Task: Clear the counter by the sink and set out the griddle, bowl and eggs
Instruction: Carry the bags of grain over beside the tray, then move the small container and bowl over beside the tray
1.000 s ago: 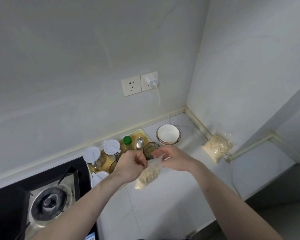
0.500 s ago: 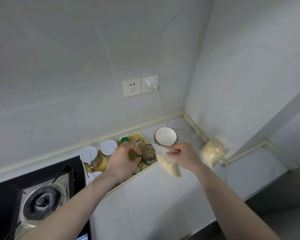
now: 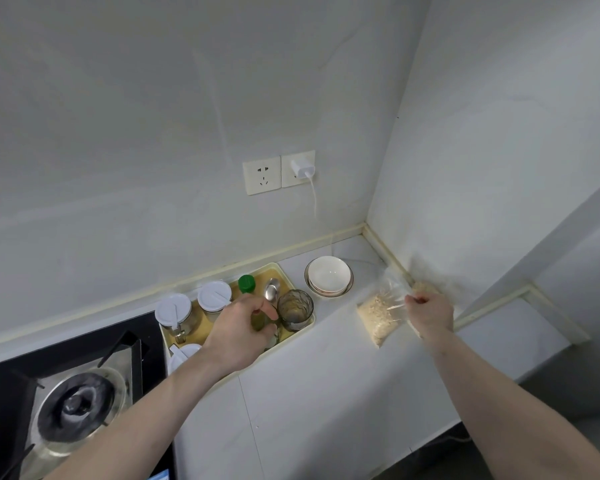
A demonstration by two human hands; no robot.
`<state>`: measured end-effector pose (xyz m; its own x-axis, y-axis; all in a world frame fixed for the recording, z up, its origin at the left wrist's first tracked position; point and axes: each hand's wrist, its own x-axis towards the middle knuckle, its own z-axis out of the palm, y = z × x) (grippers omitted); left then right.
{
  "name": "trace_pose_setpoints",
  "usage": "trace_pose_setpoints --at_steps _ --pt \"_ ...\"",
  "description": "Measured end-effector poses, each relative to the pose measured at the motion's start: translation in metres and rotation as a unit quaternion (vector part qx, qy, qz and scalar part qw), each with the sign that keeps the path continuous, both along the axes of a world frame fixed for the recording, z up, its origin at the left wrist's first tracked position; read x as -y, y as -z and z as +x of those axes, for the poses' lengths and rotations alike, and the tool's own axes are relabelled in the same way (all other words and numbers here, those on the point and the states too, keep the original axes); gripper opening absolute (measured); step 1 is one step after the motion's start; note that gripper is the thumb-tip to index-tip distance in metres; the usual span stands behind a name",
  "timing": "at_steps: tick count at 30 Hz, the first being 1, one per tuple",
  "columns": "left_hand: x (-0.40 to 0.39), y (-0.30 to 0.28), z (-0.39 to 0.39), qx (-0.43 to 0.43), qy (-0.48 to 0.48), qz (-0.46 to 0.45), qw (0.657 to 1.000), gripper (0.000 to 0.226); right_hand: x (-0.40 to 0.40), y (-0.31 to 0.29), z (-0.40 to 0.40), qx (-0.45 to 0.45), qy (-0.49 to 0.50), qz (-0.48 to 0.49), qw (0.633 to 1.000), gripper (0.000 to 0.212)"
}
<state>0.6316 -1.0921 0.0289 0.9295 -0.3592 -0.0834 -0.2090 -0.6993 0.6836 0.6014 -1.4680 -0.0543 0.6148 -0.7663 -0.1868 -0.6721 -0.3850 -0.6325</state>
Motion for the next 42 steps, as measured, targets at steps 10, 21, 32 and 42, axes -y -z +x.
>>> trace_pose_setpoints --at_steps 10,21,32,42 --pt "-0.005 0.012 0.002 -0.008 -0.003 0.009 1.000 0.023 0.024 -0.004 -0.005 -0.008 0.054 -0.017 0.998 0.021" --pt "-0.018 0.006 -0.014 -0.021 -0.047 -0.013 0.999 0.017 -0.092 -0.004 0.014 0.152 -0.087 -0.070 0.982 0.040" --pt "-0.150 0.011 -0.133 -0.039 -0.228 -0.016 0.973 0.023 -0.314 -0.032 -0.015 0.018 -0.566 0.181 0.804 0.034" --pt "-0.241 0.009 -0.257 -0.049 -0.422 -0.011 0.905 0.018 -0.415 -0.067 -0.069 -0.013 -0.718 0.188 0.670 0.035"
